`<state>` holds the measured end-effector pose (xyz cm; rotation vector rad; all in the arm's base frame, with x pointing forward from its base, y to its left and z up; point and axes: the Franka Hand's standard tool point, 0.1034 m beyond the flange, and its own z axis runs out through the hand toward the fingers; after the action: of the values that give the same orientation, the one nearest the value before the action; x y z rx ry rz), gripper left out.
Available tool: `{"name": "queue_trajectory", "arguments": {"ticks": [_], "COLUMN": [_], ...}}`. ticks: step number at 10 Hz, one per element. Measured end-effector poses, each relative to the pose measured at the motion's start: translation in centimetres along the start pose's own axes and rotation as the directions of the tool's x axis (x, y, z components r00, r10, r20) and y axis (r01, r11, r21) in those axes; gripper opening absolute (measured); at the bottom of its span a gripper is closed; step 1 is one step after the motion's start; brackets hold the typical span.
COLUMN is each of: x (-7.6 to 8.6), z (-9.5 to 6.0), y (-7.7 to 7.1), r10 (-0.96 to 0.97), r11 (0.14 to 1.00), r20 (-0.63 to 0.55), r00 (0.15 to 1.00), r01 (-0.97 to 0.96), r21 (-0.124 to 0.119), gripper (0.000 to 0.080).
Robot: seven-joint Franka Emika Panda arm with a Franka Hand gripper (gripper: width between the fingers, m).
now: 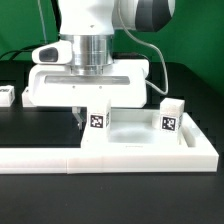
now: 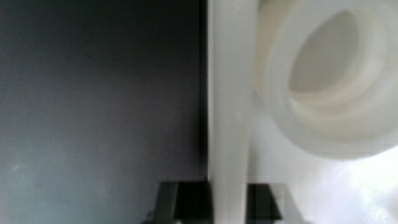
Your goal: Assemble square table
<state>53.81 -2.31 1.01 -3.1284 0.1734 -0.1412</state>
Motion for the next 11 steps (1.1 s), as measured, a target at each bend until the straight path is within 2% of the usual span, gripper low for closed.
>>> {"name": "queue_trajectory", "arguments": {"ticks": [3, 6, 11], "x": [0.0, 0.2, 0.7], "z": [0.0, -0.1, -0.3], "y": [0.1, 0.4, 1.3], "r10": [-0.026, -0.237, -0.467], "r11": [1.0, 0.971, 0.884], "r20": [0.0, 0.002, 0.003], "r00": [1.0, 0.971, 0.884], "r01": [0.026, 0.237, 0.467], "r21": [-0.001, -0.014, -0.037], "gripper": [0.0057, 0.0057, 0.0059]}}
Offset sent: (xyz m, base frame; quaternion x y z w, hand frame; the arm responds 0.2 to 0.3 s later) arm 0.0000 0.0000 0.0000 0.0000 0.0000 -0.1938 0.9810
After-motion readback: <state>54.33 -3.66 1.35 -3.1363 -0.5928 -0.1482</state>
